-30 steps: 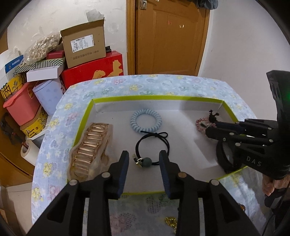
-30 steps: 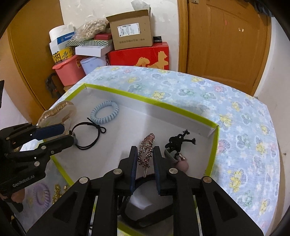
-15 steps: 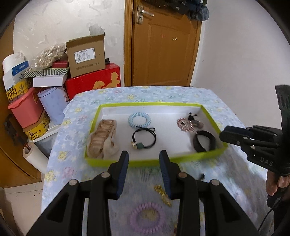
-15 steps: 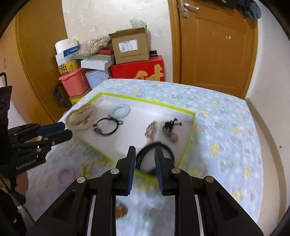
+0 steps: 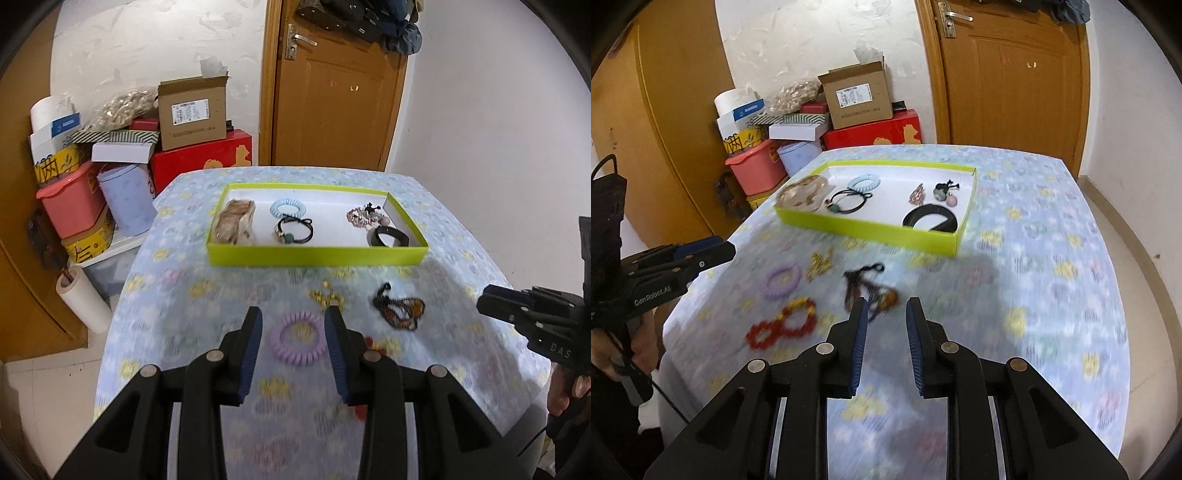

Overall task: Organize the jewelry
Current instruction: 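Withdraw both tools from the box back over the table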

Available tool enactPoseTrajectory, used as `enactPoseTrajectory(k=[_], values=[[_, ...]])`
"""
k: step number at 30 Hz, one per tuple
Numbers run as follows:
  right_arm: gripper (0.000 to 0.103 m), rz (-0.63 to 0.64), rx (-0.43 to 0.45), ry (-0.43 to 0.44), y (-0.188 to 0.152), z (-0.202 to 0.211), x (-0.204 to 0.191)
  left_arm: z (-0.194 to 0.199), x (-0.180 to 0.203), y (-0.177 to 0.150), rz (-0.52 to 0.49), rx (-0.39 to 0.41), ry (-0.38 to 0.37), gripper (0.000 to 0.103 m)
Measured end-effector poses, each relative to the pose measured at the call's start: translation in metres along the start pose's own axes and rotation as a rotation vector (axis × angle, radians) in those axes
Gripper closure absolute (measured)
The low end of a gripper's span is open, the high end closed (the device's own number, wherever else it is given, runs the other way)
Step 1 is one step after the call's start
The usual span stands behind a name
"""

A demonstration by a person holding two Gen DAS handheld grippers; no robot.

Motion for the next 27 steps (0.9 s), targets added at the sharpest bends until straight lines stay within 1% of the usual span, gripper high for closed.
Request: enactPoseTrajectory(k=[7,11,19,27], values=[[0.081,-0.001,0.005,0.015,-0.022,0.015,-0.011,0.011,-0.002,-0.026,0.018,-0.011,-0.009,0.067],[0.081,0.006,0.0,0.027,-0.028,0.017,-0.018,0.014,-0.003,-0.033,0.027,-0.014,-0.011,0.067],[0.081,0.013,-0.016,0.042,-0.032,0.011,-0.023,0.009,-0.004,-0.035,0.036,-0.025,-0.012,0.067],[0.081,0.032,-0.044,0.044,-0.026,-0.003,-0.023,-0.014,-0.005,-0.025,0.034,-0.056,-0.009,0.067]])
Point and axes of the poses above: each gripper's, at about its wrist camera, not at the fingertips, and z roughly against the way its jaws point, x to its right, y to its top, the point moved 4 cm from there along -z, roughly the way its jaws point, and after that the axes turned 11 degrees about -x, right-handed, at the moved point
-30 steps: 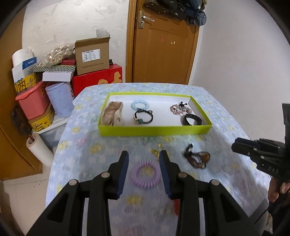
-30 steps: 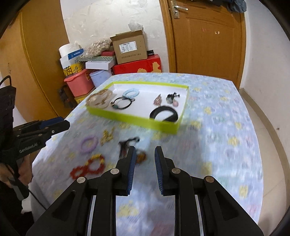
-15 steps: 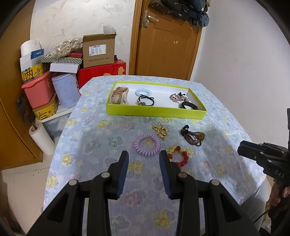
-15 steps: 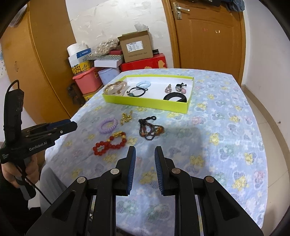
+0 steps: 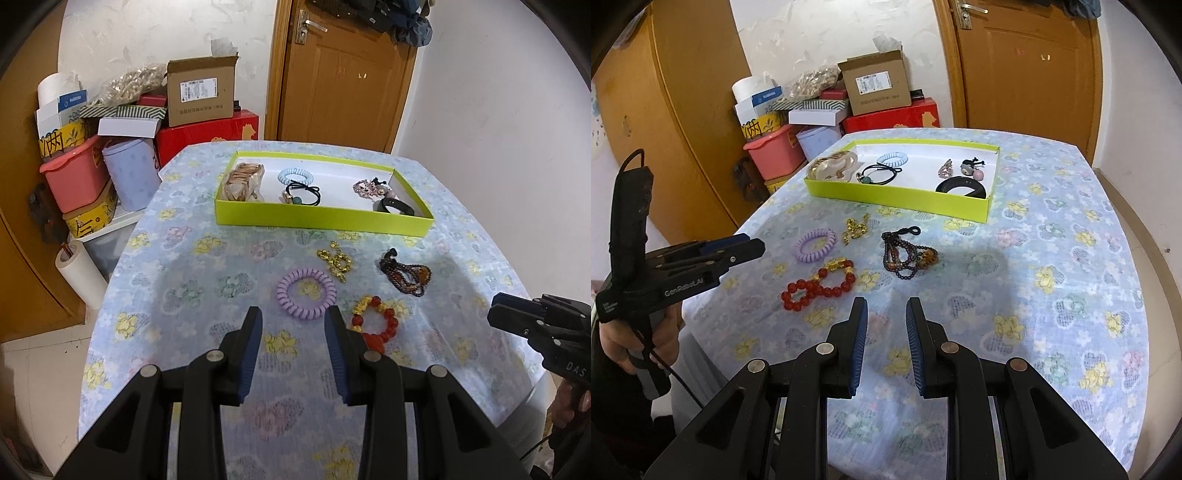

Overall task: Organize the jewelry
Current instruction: 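Withdraw both tools from the box back over the table, then grasp the brown beaded necklace with the right tool while the left tool grasps the purple coil tie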

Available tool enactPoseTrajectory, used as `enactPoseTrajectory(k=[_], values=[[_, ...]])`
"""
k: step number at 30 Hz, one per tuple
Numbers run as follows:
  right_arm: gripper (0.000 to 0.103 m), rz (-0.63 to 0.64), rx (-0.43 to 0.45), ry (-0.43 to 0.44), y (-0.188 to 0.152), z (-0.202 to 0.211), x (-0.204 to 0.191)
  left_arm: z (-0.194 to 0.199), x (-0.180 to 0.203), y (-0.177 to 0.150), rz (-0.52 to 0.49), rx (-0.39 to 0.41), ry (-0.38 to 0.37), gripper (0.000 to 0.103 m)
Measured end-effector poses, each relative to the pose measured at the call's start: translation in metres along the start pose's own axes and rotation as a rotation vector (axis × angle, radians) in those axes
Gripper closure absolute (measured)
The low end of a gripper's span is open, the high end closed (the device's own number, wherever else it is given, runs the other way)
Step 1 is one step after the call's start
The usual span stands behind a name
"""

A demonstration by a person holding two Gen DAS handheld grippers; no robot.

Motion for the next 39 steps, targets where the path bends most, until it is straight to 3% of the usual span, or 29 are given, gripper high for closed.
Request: enactPoseTrajectory(k=[6,15,20,31,32,34,35,39], values=[[0.074,0.011,-0.022,-0.003,0.008,-0.015,0.004,-0.023,-0.006,0.011,0.011,-0.023,0.007,0.067],[0.073,0.033,-0.057,-0.009,0.026,-0.043,0.011,-0.052,-0.006,0.013,0.005,-0.079,0.004,0.066],[0.062,0.015,-0.055,-0.003,0.039,-0.057,0.019,-0.057,-0.004,0.015,-0.005,-0.083,0.014,0.066],[0.062,0.02,-0.079,-0.049,0.047,-0.083,0.019,-0.062,0.007,0.018,-0.054,-0.059,0.107,0.069],[0.062,0.025,-0.078,-0.056,0.047,-0.084,0.018,-0.062,0.009,0.018,-0.063,-0.057,0.106,0.075],[0.08,0.035,-0.076,-0.054,0.047,-0.084,0.015,-0.063,0.013,0.018,-0.075,-0.055,0.102,0.084],[0.081,0.036,-0.076,-0.046,0.047,-0.084,0.014,-0.063,0.016,0.017,-0.083,-0.054,0.103,0.09],[0.087,0.052,-0.067,-0.064,0.049,-0.081,0.012,-0.063,0.019,0.017,-0.101,-0.053,0.112,0.093]])
Point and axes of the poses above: each gripper's, at about its wrist camera, not at the fingertips, and z roughly against the way its jaws point, x to its right, y to its top, the point moved 4 cm from there along -z, roughly the way its jaws point, and after that the axes turned 11 degrees about -x, right-handed, at the moved point
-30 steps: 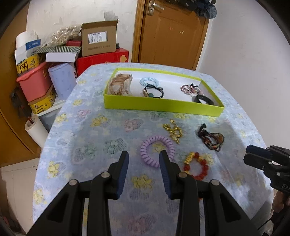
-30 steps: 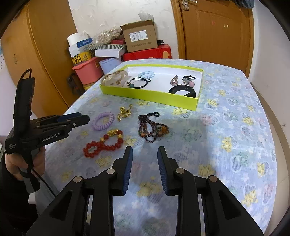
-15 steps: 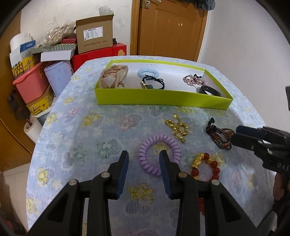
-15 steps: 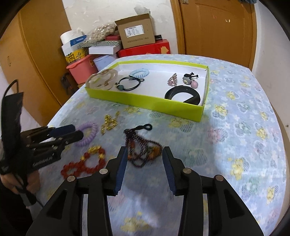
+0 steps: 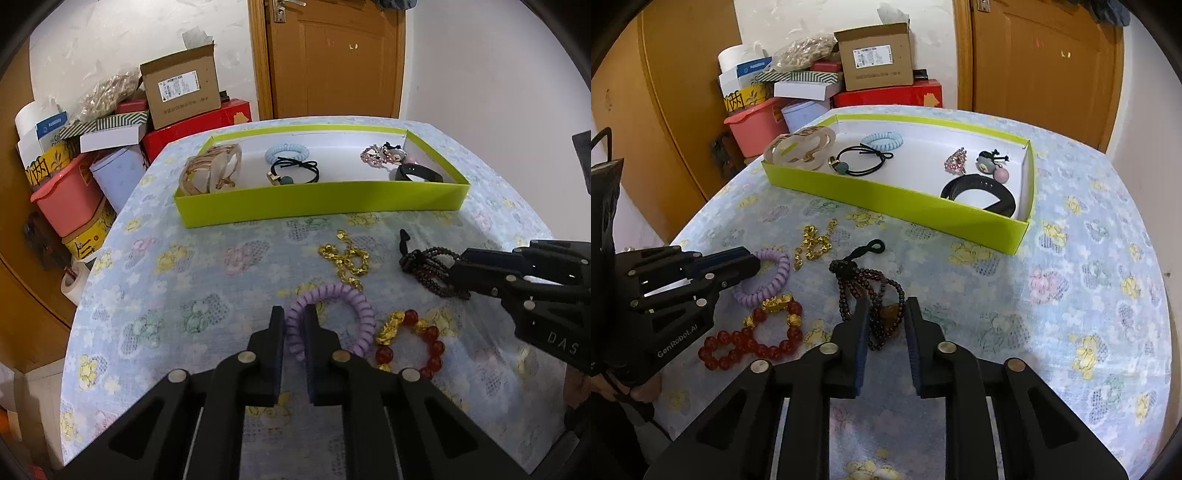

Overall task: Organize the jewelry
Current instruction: 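Grasp the brown beaded necklace with the right tool while the left tool grasps the purple coil tie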

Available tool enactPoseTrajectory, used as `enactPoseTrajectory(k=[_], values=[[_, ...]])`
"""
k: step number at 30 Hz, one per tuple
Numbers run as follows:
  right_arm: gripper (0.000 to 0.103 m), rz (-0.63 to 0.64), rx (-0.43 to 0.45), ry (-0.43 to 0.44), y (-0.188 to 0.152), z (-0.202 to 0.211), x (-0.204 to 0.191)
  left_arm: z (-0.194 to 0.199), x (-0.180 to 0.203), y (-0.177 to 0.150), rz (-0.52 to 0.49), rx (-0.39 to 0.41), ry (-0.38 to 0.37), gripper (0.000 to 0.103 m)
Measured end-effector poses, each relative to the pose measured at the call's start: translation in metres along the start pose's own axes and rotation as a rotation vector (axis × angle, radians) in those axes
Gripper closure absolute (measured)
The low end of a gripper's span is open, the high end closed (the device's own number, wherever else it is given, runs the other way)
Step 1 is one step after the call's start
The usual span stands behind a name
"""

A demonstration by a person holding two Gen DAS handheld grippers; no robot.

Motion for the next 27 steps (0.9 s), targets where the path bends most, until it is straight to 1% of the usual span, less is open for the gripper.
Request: enactPoseTrajectory(k=[6,9,12,13,14,16,20,27], values=[[0.088,-0.009,0.011,0.019,-0.003,0.007,0.001,0.001,-0.005,-0.001,0.022,-0.006,-0.045,0.094],[0.088,-0.011,0.026,0.026,-0.004,0.014,0.001,0.002,-0.01,-0.003,0.058,-0.012,-0.083,0.094],[0.088,-0.019,0.04,0.032,-0.005,0.022,0.001,0.008,-0.014,-0.005,0.077,-0.003,-0.095,0.094],[0.091,-0.024,0.046,0.034,-0.006,0.025,0.002,0.011,-0.015,-0.005,0.08,0.003,-0.097,0.094],[0.1,-0.027,0.051,0.036,-0.007,0.028,0.003,0.014,-0.015,-0.005,0.081,0.01,-0.099,0.094],[0.1,-0.036,0.06,0.045,-0.007,0.034,0.004,0.021,-0.016,-0.005,0.085,0.026,-0.104,0.094],[0.1,-0.037,0.078,0.037,-0.008,0.044,0.005,0.033,-0.017,-0.003,0.083,0.052,-0.108,0.094],[0.101,-0.032,0.112,0.032,-0.008,0.062,0.005,0.048,-0.015,-0.002,0.083,0.077,-0.115,0.094]])
Point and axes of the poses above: each gripper's, at about its wrist camera, not at the fingertips, and z roughly against the way its jaws point, x to its right, y to its top, the point moved 4 cm from there along -z, roughly the way its jaws point, and after that the axes turned 11 degrees about -x, right-handed, at the moved point
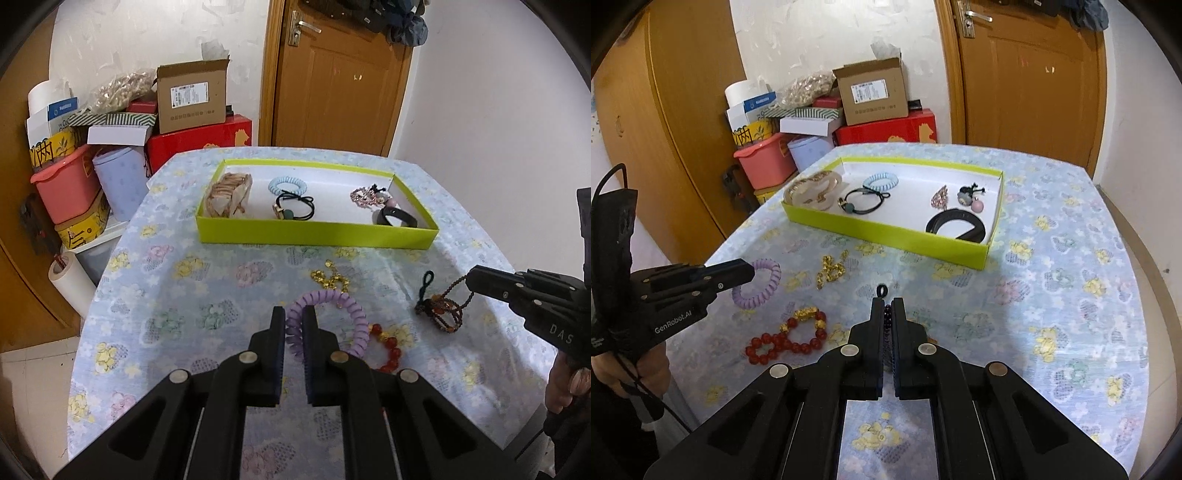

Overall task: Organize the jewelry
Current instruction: 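Grasp the brown beaded necklace with the right tool while the left tool grasps the purple coil tie, then carry the beaded necklace and purple coil tie into the green box and release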

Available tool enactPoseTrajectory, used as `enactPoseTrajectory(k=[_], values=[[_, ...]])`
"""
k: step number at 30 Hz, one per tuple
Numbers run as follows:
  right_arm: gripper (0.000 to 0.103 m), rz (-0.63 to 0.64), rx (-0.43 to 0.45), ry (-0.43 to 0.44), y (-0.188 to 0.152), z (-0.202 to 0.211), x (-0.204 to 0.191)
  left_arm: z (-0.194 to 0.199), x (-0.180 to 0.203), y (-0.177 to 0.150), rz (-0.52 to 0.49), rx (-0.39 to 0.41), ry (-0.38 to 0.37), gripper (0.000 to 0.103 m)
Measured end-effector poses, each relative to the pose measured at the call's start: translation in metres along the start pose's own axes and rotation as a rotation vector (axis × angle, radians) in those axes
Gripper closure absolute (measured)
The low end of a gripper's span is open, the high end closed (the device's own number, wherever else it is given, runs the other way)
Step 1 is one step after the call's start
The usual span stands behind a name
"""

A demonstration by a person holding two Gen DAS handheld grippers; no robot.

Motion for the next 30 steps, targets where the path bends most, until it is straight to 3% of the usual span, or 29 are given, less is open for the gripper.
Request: enactPoseTrajectory(k=[16,30], values=[[0.1,0.052,0.077,-0.002,0.017,0.035,-0.011,0.028,0.008,0.018,-0.023,0.052,-0.024,0.094],[0.1,0.076,0.112,-0.016,0.053,0.038,-0.003,0.012,0.014,0.06,-0.053,0.056,-0.03,0.094]])
Point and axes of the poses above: each gripper's, at about its wrist camera, not at the fingertips, and z roughly against the way its jaws point, x to its right, y to its top, the point moved 4 cm from there along -z, roughly the way its jaws point, and after that the axes turned 11 degrees about -x, right-handed, at the moved point
